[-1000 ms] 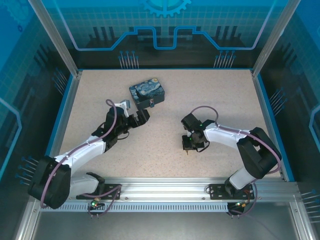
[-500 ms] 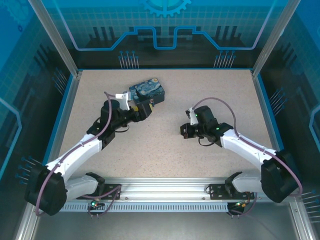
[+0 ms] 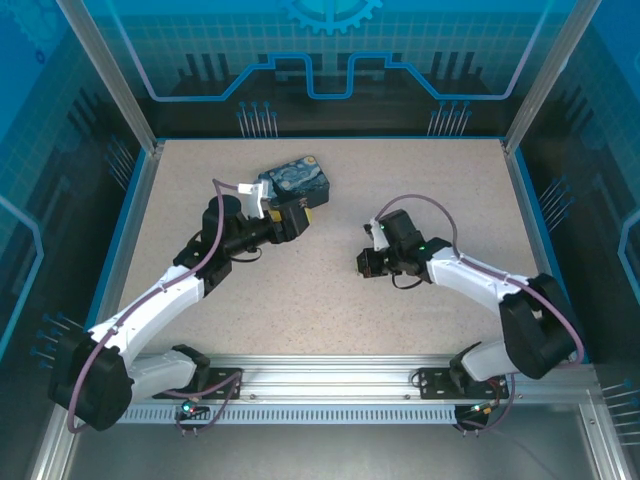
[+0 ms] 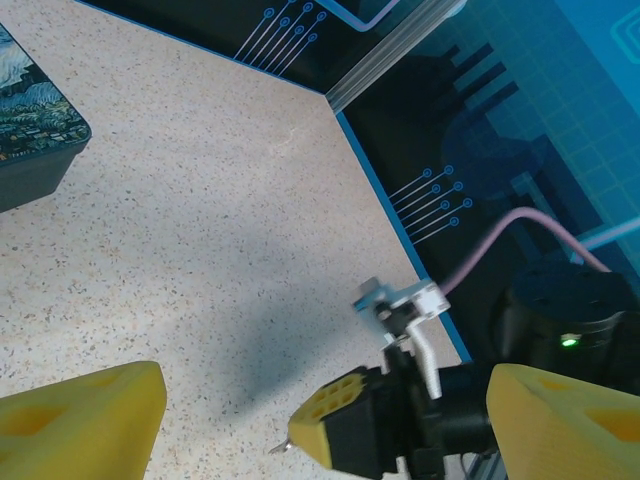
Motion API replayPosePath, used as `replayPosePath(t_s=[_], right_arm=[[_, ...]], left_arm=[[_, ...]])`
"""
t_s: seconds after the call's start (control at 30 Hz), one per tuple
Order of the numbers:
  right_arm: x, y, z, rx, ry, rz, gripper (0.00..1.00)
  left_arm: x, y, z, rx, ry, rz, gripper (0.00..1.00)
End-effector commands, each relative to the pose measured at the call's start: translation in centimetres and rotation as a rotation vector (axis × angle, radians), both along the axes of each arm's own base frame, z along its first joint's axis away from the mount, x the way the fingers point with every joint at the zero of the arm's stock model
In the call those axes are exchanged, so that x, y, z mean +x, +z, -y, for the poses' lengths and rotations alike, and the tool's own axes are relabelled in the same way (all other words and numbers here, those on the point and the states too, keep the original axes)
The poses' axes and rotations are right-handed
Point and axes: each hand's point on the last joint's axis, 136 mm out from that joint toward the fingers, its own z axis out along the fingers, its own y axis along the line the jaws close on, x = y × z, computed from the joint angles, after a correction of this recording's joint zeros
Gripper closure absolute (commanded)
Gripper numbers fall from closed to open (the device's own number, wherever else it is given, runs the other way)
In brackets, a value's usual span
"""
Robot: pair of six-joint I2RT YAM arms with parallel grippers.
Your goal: Unlock a padlock with a key
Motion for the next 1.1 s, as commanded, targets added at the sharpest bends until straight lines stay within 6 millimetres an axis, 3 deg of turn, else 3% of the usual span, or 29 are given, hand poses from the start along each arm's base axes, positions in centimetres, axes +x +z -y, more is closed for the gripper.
replayPosePath(t_s=[0.0,0.1,0.27,0.47,0.6,1.07], right_arm=[[-2.1,-2.9,1.0,-0.099,0.019,-0.092,1.00],[-3.1,-4.2,1.8,-0.162,0.019,-0.138,1.00],[-5.2,-5.8,3.2,-0.249,0.034,-0.231,0.89],[-5.4,-4.5,4.1,-0.292,0.043,-0.197,0.70],[-5.1,-4.5,3.8,-0.305,0.072,-0.194,0.64],[-4.6,-5.5,1.5,-0.413,0.209,-0.182,0.60]], left_arm=[[-0.2,0.3,-0.1,0.011,0.008,0.012,0.15],[-0.3,0.3,-0.3,0.020,0.015,0.014,0.15],[-0.2,0.0,-0.4,0.029,0.019,0.013,0.14],[-0.2,-0.4,-0.5,0.034,0.023,0.008,0.13],[-0.2,-0.6,-0.6,0.032,0.028,0.007,0.13],[-0.6,-0.6,-1.0,0.036,0.044,0.010,0.11]])
